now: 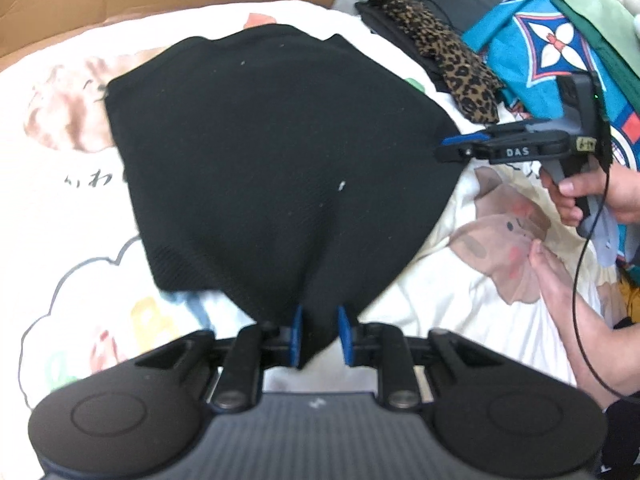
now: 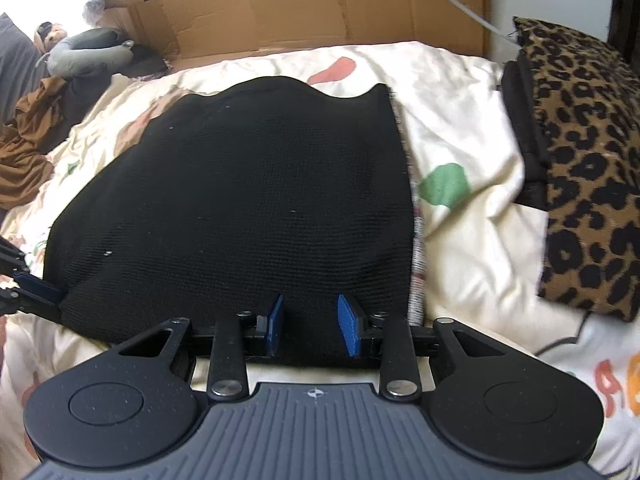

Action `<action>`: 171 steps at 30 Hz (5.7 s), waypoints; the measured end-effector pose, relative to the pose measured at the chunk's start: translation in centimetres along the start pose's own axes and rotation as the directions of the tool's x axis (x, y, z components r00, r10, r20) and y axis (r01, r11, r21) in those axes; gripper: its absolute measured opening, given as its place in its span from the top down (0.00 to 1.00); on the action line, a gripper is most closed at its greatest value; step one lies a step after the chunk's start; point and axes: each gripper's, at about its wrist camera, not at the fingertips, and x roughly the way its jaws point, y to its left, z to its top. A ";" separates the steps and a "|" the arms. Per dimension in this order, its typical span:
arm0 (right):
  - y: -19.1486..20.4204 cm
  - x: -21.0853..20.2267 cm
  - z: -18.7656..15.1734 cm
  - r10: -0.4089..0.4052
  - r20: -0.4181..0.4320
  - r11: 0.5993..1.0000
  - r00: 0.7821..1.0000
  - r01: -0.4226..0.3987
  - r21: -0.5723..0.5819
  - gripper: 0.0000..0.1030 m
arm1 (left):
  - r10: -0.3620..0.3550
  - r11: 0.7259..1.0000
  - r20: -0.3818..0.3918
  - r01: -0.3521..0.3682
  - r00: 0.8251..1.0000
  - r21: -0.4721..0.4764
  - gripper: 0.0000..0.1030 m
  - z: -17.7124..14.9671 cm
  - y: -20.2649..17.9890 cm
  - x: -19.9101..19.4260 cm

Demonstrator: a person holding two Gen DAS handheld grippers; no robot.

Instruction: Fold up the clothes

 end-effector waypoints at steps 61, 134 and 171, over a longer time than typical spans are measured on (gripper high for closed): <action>-7.8 -2.4 -1.3 0.104 0.145 0.759 0.984 -0.173 0.628 0.94 | -0.319 0.857 -0.026 0.277 0.947 -0.434 0.92 -0.2 2.1 1.8; -6.3 -3.3 -3.8 0.070 0.189 0.680 0.979 -0.186 0.709 0.15 | 0.205 0.972 -0.243 -0.226 0.948 -0.062 0.01 25.6 -1.5 -1.5; -8.1 -0.7 -6.4 0.171 0.300 0.584 0.938 -0.342 0.737 0.76 | 0.187 0.978 -0.122 -0.196 0.975 -0.069 0.18 26.5 3.9 7.5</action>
